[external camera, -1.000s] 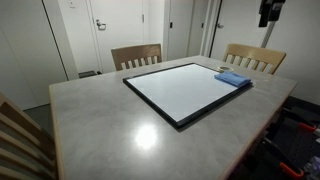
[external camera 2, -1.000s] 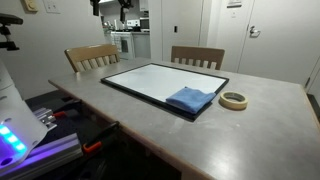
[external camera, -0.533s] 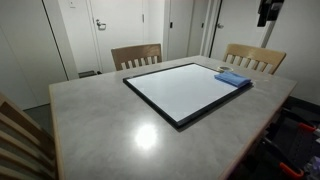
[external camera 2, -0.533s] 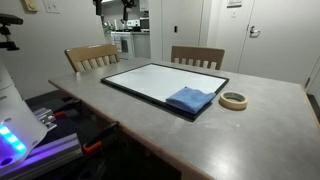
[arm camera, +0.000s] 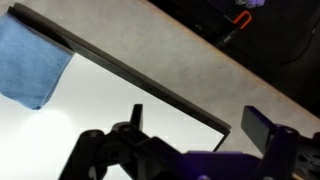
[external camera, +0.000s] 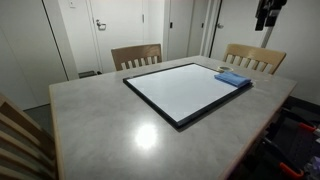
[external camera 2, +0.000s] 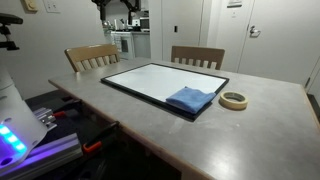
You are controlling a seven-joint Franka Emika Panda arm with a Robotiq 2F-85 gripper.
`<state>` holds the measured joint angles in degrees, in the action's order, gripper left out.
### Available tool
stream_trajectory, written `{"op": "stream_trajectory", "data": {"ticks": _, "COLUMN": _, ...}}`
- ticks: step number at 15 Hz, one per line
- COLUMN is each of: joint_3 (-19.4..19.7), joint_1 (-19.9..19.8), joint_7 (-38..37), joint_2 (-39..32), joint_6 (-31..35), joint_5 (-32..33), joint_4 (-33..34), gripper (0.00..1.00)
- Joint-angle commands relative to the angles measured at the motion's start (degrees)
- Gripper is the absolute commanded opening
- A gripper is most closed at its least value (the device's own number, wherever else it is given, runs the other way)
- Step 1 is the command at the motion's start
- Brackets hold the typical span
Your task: Use the blue cloth to wipe the board
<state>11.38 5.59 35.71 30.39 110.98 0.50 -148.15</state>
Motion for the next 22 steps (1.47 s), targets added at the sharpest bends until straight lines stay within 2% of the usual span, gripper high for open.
{"op": "stream_trajectory", "data": {"ticks": 1, "joint_3": 1.9, "joint_1": -2.1, "joint_7": 6.5, "joint_2": -4.5, "joint_6": 4.8, "joint_5": 2.6, "joint_4": 0.8, "gripper": 1.0}}
{"op": "stream_trajectory", "data": {"ticks": 10, "joint_3": 5.8, "joint_1": -6.9, "joint_7": 19.1, "joint_2": -16.8, "joint_6": 18.1, "joint_5": 2.8, "joint_4": 4.6, "gripper": 1.0}}
{"op": "stream_trajectory", "data": {"ticks": 15, "joint_3": 7.7, "joint_1": -10.1, "joint_7": 24.9, "joint_2": -25.0, "joint_6": 24.6, "joint_5": -0.3, "joint_4": 8.1, "gripper": 1.0}}
{"op": "stream_trajectory", "data": {"ticks": 18, "joint_3": 8.5, "joint_1": -12.4, "joint_7": 31.1, "joint_2": -30.3, "joint_6": 24.9, "joint_5": -5.9, "joint_4": 11.8, "gripper": 1.0}}
{"op": "stream_trajectory", "data": {"ticks": 19, "joint_3": 6.3, "joint_1": -12.9, "joint_7": 26.5, "joint_2": -25.5, "joint_6": 24.6, "joint_5": -2.5, "joint_4": 8.0, "gripper": 1.0}}
{"op": "stream_trajectory", "data": {"ticks": 22, "joint_3": 6.4, "joint_1": -14.3, "joint_7": 29.4, "joint_2": -29.0, "joint_6": 24.7, "joint_5": -4.9, "joint_4": 10.6, "gripper": 1.0}}
